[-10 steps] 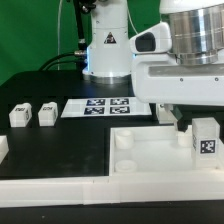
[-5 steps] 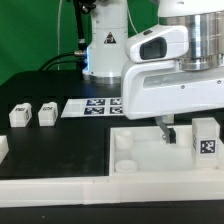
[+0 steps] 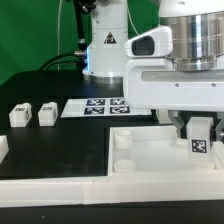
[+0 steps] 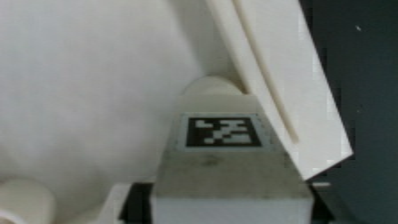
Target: Assemble one leg
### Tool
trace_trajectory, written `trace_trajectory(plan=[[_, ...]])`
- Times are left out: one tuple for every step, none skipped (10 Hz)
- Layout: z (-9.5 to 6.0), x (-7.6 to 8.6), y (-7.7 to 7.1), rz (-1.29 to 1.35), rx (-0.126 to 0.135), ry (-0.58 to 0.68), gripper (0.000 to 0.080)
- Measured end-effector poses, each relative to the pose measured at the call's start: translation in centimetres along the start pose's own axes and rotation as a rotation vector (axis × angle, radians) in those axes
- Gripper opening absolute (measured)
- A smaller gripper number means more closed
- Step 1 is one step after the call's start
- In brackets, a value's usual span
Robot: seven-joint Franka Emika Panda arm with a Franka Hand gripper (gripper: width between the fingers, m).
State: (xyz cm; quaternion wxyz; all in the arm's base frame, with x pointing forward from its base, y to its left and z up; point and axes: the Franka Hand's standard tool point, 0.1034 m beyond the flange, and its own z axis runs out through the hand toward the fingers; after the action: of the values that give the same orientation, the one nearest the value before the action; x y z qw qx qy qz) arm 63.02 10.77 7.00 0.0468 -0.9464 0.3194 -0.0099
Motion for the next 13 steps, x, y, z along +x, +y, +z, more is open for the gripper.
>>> trace_trajectory(plan=[[0.18,0.0,0.01,0.177,0.0,-0.003,0.0291],[0.22,-0.02,0.1,0.436,0.015,-0.019,0.0291],[0.23,-0.15,0.07,0.643,0.028,-0.036,0.0291],[0.27,-0.41,-0.04,0.854,0.038,-0.052,0.0291],[0.26,-0.37,0.02,0.934,0.038,-0.057,0.0294],[0.25,-0.36,0.03,0.972,0.038,-0.059,0.0294],[0.25,-0.4,0.03,1.06,0.04,-0.066,0.0294],[0.27,-0.43,0.04,1.065,0.039,-0.068,0.0294],[0.32,-0.44,0.05,1.061,0.039,-0.068,0.0294],[0.32,-0.45,0.05,1.006,0.04,-0.066,0.0488],[0.33,-0.63,-0.08,0.809,0.045,-0.06,0.0597],[0.27,-0.82,-0.39,0.598,0.055,-0.05,0.0597],[0.27,-0.79,-0.4,0.41,0.06,-0.046,0.0633]])
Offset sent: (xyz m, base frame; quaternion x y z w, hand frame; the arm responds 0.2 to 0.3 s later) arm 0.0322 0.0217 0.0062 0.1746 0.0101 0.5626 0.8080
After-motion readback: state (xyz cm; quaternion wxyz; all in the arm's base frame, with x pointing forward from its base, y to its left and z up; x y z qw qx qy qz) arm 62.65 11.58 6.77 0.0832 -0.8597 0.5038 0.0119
